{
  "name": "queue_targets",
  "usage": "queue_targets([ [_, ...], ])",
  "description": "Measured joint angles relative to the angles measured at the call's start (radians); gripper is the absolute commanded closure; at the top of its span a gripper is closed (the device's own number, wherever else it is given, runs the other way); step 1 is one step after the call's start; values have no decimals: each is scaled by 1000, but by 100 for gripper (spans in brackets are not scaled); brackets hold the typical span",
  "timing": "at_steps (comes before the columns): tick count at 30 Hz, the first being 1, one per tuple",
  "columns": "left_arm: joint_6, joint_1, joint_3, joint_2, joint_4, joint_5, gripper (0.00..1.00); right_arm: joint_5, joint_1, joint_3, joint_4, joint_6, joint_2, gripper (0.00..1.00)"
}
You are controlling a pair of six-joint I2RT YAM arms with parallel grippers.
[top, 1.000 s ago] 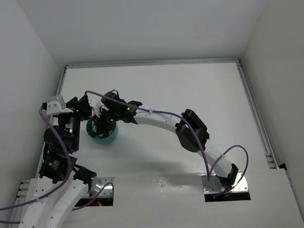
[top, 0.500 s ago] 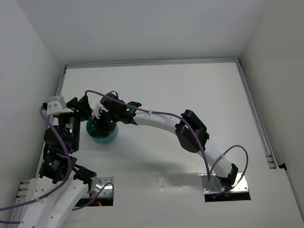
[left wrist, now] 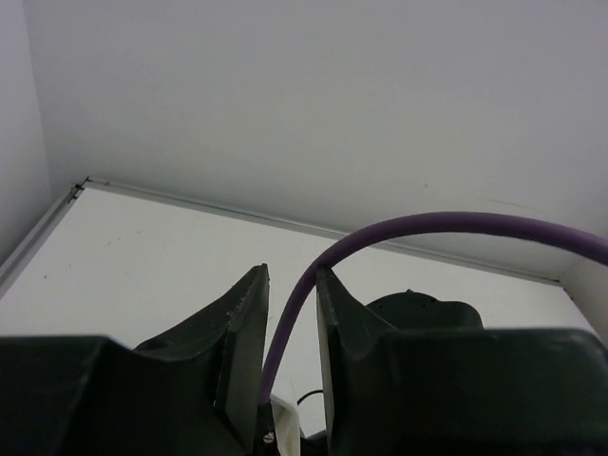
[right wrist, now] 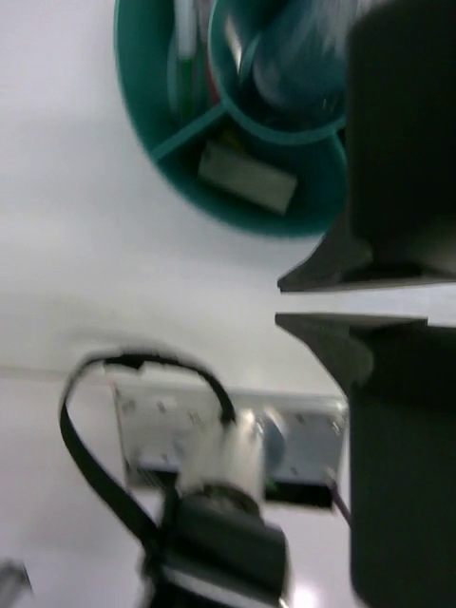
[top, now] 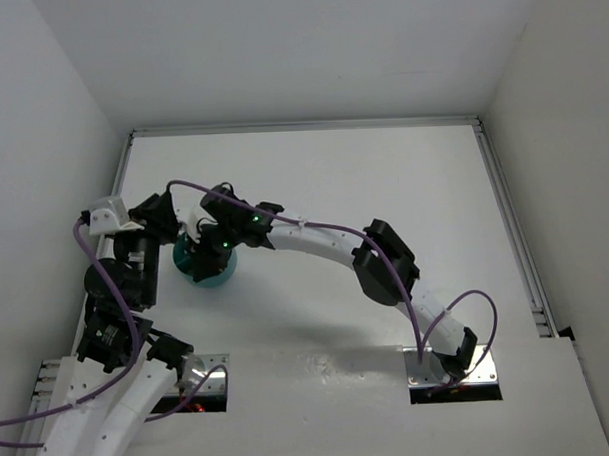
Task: Sort the stationery into containers
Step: Place the stationery in the storage box, then reset both arms
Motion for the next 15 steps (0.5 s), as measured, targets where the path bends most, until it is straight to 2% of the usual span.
queue_targets([
  [1, -2, 0, -7, -11, 10, 2, 69, -47, 0, 1, -10, 0, -6, 72],
  [2, -5, 0, -13, -22, 19, 3, 69, -77, 0, 1, -20, 3, -11, 67],
  [5, -4, 1, -30, -51, 38, -18, 67, -163, -1, 1, -48, -17, -41, 61],
  [7, -3, 1, -39, -63, 43, -28, 63, -198, -1, 1, -76, -39, -80, 61],
  [8, -2, 1, -42, -64, 43, -35, 53, -205, -3, 1, -91, -55, -105, 71],
  [10, -2, 1, -42, -62, 65, -46, 39, -177, -9, 2, -150, -92, -160, 97],
  [11, -5, 1, -41, -62, 84, -50, 29, -124, -15, 2, -180, -117, -185, 100],
  [14, -2, 1, -41, -47, 103, -39, 18, 106, -35, -4, -225, -182, -251, 100],
  [15, 0, 1, -42, -29, 105, -21, 17, 209, -45, -9, -225, -206, -272, 97],
])
